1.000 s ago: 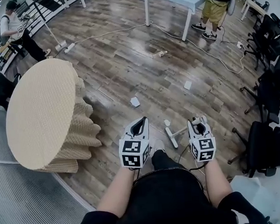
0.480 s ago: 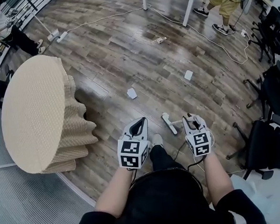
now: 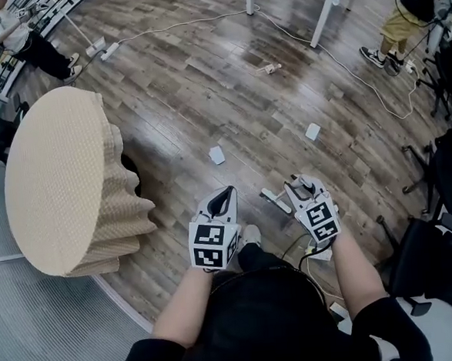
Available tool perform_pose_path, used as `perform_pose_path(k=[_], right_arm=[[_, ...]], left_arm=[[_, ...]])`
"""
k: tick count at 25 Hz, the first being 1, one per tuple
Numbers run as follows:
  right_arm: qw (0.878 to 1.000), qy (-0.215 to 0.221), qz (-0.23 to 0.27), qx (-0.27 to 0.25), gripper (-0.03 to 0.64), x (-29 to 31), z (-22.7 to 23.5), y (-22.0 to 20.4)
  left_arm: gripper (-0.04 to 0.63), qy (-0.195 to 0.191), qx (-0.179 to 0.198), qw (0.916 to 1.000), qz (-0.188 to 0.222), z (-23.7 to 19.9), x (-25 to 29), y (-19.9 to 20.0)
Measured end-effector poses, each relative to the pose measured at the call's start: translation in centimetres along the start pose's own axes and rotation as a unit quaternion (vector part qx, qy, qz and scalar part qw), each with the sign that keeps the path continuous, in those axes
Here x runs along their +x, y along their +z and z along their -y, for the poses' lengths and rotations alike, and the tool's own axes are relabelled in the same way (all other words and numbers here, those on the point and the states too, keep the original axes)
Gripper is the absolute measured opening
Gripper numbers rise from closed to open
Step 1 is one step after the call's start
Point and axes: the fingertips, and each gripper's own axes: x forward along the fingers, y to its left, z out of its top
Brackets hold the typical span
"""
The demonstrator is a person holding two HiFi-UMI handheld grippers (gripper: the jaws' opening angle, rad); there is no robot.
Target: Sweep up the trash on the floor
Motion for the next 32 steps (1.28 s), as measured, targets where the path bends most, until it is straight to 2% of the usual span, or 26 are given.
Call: perform_pose_path(k=[4, 9, 19, 27, 32], right_arm=[[0.997, 0.059, 0.005, -0.05, 0.1, 2.2, 1.4, 1.7], [0.993, 0.089, 0.005, -0.082, 0.1, 4.6, 2.8, 3.4], [0.99, 0.082, 0.011, -0.114, 0.1, 10.2, 5.7, 7.9], [0.99, 0.061, -0.008, -0.128, 0.1, 16.6, 9.3, 12.2], [0.992, 0.055, -0.011, -0.111, 0.098, 20.3, 11.2, 15.9]], left_arm=[[-0.005, 0.015, -0.003, 0.9999, 0.0, -0.7, 1.3, 1.4], [-0.005, 0.03, -0.004, 0.9995, -0.005, -1.6, 2.1, 1.9], [-0.005, 0.039, -0.014, 0.9991, 0.004, -5.6, 4.7, 4.6], [-0.005, 0.034, -0.04, 0.9985, 0.014, -12.0, 9.0, 8.1], [-0.005, 0.046, -0.057, 0.9971, 0.021, -16.7, 10.5, 10.4]])
